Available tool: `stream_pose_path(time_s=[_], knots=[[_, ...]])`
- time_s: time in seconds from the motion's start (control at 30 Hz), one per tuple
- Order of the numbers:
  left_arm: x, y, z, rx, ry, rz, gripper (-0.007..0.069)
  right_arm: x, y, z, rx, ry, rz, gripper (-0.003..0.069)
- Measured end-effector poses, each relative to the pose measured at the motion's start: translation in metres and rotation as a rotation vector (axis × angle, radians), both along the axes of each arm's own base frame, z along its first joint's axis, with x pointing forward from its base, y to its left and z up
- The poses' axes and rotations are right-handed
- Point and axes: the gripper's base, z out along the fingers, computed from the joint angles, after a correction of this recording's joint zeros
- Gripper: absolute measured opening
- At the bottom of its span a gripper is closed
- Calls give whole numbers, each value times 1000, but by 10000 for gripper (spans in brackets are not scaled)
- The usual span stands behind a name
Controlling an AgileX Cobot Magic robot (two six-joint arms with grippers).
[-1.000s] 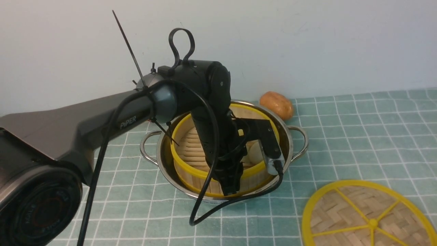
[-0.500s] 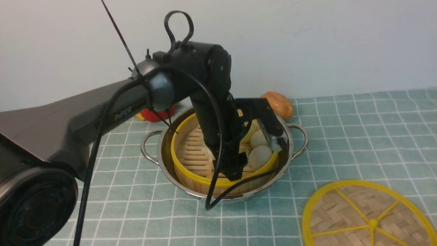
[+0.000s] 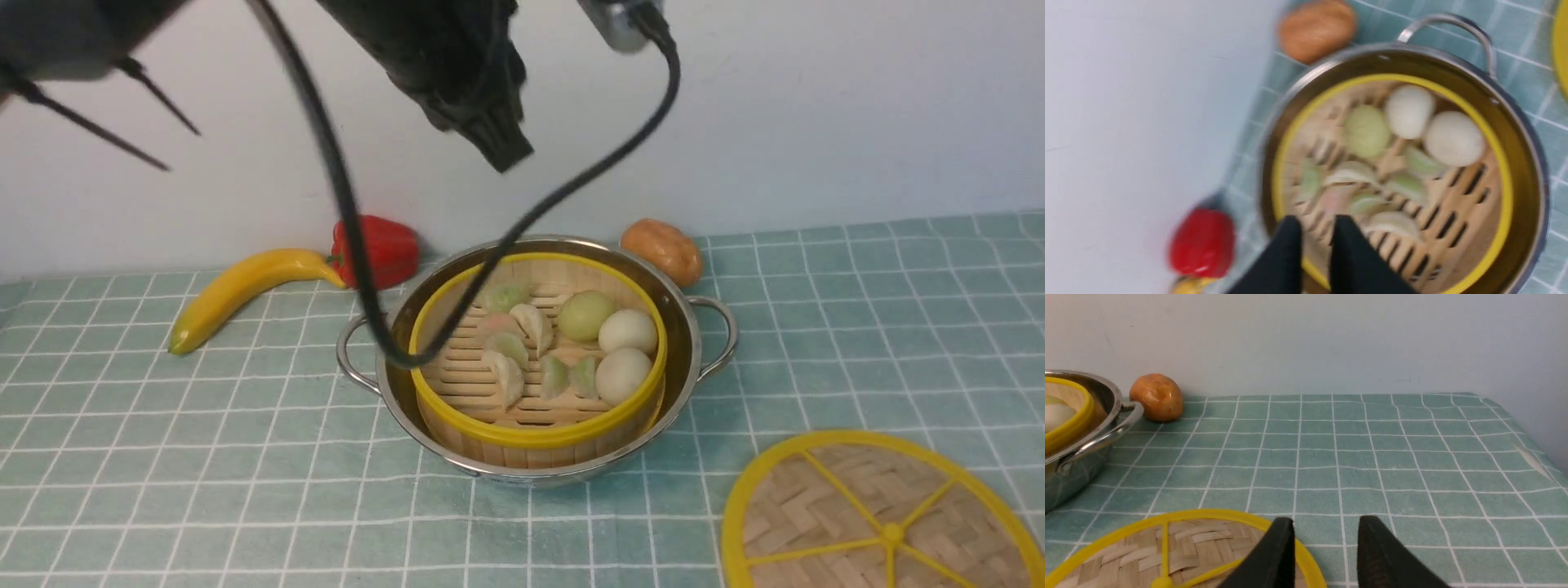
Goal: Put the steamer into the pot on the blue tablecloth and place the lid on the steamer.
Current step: 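Move the gripper down to the bamboo steamer lid and grasp its center knob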
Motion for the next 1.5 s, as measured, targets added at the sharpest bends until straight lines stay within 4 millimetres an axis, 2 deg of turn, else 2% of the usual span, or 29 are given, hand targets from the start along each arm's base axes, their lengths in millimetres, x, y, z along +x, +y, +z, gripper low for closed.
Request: stream_pose_path(time_s=[0.03,0.07,0.1,0.13,0.3,0.43,0.63,0.7,0.8,0.83,0.87,0.97,1.0,1.07,1.1,1.13,1.17,1.27,1.3,1.33,1.37,1.4,1.5], knots=[[-10,7,14,-12,-37,7,-1,0,0,0,0,0,0,242],[-14,10,19,-17,-52,9,-7,0,0,0,0,0,0,242],[-29,20,38,-39,-102,15,-23,0,0,0,0,0,0,242],[-38,25,47,-53,-129,15,-23,0,0,0,0,0,0,242],[-67,42,75,-100,-207,17,-23,0,0,0,0,0,0,242],[-76,48,83,-115,-229,19,-22,0,0,0,0,0,0,242],[-78,47,82,-135,-214,17,-18,0,0,0,0,0,0,242],[-86,49,80,-163,-199,10,-14,0,0,0,0,0,0,242],[-103,67,72,-285,-240,23,1,0,0,0,0,0,0,242],[-104,70,65,-297,-235,32,2,0,0,0,0,0,0,242],[-112,83,62,-359,-269,65,10,0,0,0,0,0,0,242],[-133,119,35,-515,-366,213,26,0,0,0,0,0,0,242],[-136,126,23,-537,-378,253,32,0,0,0,0,0,0,242],[-160,153,-15,-611,-428,406,44,0,0,0,0,0,0,242],[-163,155,-19,-616,-429,419,46,0,0,0,0,0,0,242],[-174,163,-39,-638,-440,483,52,0,0,0,0,0,0,242],[-190,171,-67,-662,-449,560,59,0,0,0,0,0,0,242],[-224,177,-128,-678,-462,669,76,0,0,0,0,0,0,242],[-226,177,-132,-679,-462,672,78,0,0,0,0,0,0,242],[-239,177,-161,-671,-463,692,88,0,0,0,0,0,0,242],[-241,177,-161,-673,-474,689,90,0,0,0,0,0,0,242],[-250,176,-182,-663,-483,692,99,0,0,0,0,0,0,242],[-259,176,-210,-635,-505,689,117,0,0,0,0,0,0,242]])
